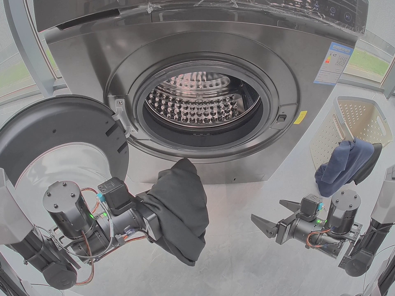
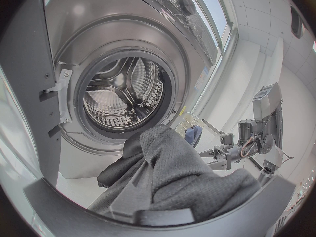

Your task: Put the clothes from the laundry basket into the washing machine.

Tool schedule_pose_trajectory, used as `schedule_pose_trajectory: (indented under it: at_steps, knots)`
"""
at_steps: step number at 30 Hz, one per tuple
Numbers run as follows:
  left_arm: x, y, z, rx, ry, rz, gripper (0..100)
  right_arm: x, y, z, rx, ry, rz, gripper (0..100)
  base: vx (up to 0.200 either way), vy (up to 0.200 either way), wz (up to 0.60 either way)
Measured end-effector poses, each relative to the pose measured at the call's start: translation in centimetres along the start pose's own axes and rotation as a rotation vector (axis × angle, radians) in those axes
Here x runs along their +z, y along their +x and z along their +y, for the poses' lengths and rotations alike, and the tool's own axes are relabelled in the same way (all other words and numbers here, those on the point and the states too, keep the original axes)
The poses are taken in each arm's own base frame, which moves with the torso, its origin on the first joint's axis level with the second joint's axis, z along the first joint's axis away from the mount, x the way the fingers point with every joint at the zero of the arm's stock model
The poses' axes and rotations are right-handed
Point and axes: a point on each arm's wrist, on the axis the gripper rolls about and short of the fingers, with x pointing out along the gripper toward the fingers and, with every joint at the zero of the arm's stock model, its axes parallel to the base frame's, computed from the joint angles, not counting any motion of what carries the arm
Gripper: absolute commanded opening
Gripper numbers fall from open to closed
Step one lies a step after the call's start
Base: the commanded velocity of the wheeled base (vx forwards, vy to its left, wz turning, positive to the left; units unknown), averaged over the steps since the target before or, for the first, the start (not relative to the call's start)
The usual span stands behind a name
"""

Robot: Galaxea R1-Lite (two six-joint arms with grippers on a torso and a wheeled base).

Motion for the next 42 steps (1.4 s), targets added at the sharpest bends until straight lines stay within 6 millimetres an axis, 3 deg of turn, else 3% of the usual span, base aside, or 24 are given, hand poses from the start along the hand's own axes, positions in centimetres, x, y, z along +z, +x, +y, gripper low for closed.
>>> schedule_pose_trajectory:
  at_steps: [29, 42]
  knots:
    - [0.09, 0.14, -0.51, -0.02, 0.006, -0.006, 0, -0.11, -0.06, 0.31, 0.009, -0.003, 0.004, 100, 0.014, -0.041, 0.0]
    - [0.15, 0.35, -0.31, -0.013, 0.006, -0.011, 0, -0.26, -0.26, 0.7, 0.025, -0.007, 0.012, 100, 0.2, 0.0, 0.0]
